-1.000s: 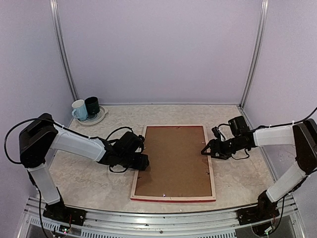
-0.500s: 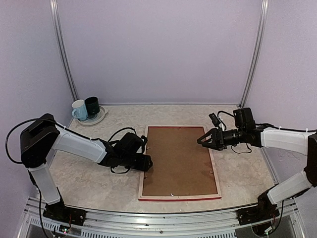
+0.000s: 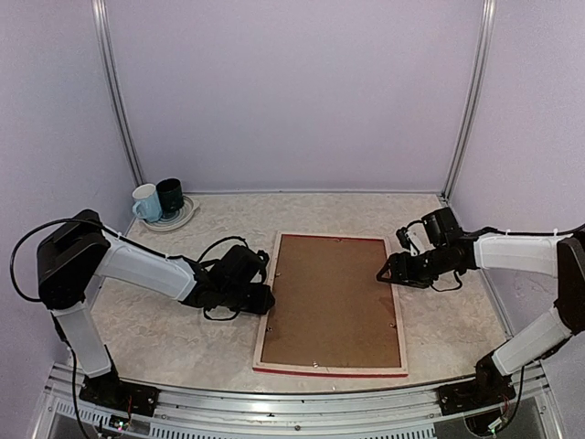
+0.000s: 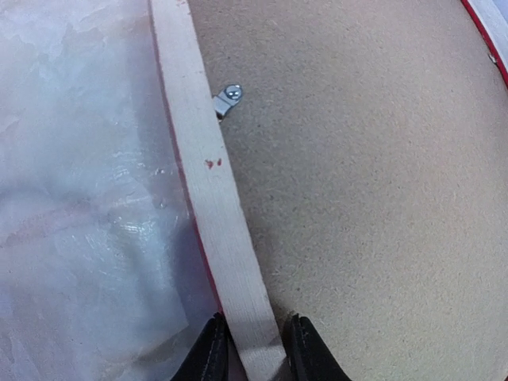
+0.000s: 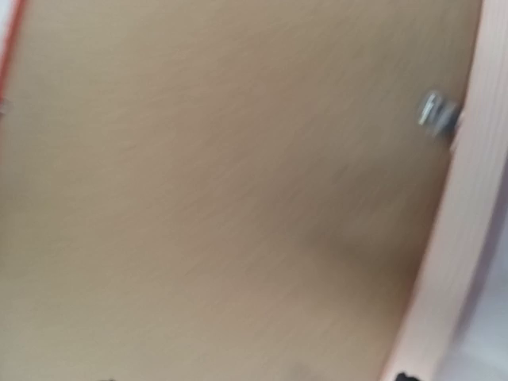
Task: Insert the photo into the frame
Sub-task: Pick up the photo frame from the center of the board.
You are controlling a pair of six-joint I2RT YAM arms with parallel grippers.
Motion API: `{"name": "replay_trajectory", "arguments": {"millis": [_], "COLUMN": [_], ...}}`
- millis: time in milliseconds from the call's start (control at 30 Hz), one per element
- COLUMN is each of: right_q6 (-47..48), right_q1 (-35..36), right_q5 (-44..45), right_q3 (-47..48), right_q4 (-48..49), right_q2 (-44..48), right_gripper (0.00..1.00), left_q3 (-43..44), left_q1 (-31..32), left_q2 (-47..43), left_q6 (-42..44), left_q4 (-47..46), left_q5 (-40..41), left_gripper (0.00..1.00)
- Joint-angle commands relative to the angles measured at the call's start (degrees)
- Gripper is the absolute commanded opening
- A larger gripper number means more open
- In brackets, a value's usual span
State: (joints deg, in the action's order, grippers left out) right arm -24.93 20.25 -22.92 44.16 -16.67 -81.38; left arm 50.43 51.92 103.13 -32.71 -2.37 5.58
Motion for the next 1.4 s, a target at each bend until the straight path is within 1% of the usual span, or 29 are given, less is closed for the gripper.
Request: {"name": "replay_trajectory", "arguments": {"millis": [0,100,200,267,533,700,833,967,1367], "right_q6": [0.56,0.37,-0.18,-1.05,-5.14,-6.32,-8.48,-11.56,-19.98], "right_q1": [-0.10,-0.51,-1.00,-1.11,-1.24,-1.56,-1.77,-1.79,-1.79], "right_q5": [5.51,4.60,2.53,2.79,2.81,4.07,4.48,1.19,-8.21], "right_q3": [-2.68,-4.09,-5.05,-5.56,-9.38,-8.93,-10.43,-14.35,-22.99], "right_q4": [-0.20,1.49,2.99,2.89,5.47,3.97,3.75,8.20,25.00], "right_q2": [-1.70,-2.29,-3.39,-3.73,1.44,5.62,8.87,8.85,2.14], "right_gripper": [0.76,0.79,0.80,0.80,0.81,0.82,0.85,0.85,0.85], "left_q3": [0.18,0.44,0.64,0.75,-0.38,-0.72,-1.57,-1.72,0.91], "left_q1": [0.60,0.64,0.59,0.42,-2.02,-3.67,-4.51,-5.29,-5.30], "left_q2": [-0.11,-0.33,-0.77,-1.04,-3.22,-3.72,-4.37,-6.05,-9.89], "left_q6": [1.27,0.93,0.53,0.04,-3.60,-5.30,-6.39,-7.63,-9.18], "left_q4": [2.20,3.76,4.24,4.62,3.31,2.83,0.42,-0.28,1.14], "left_q5": [-1.76,-1.68,-1.18,-0.62,0.83,0.83,0.80,0.61,-0.02], "left_gripper": [0.13,0.04,0.01,0.00,0.00,0.00,0.00,0.00,0.00]}}
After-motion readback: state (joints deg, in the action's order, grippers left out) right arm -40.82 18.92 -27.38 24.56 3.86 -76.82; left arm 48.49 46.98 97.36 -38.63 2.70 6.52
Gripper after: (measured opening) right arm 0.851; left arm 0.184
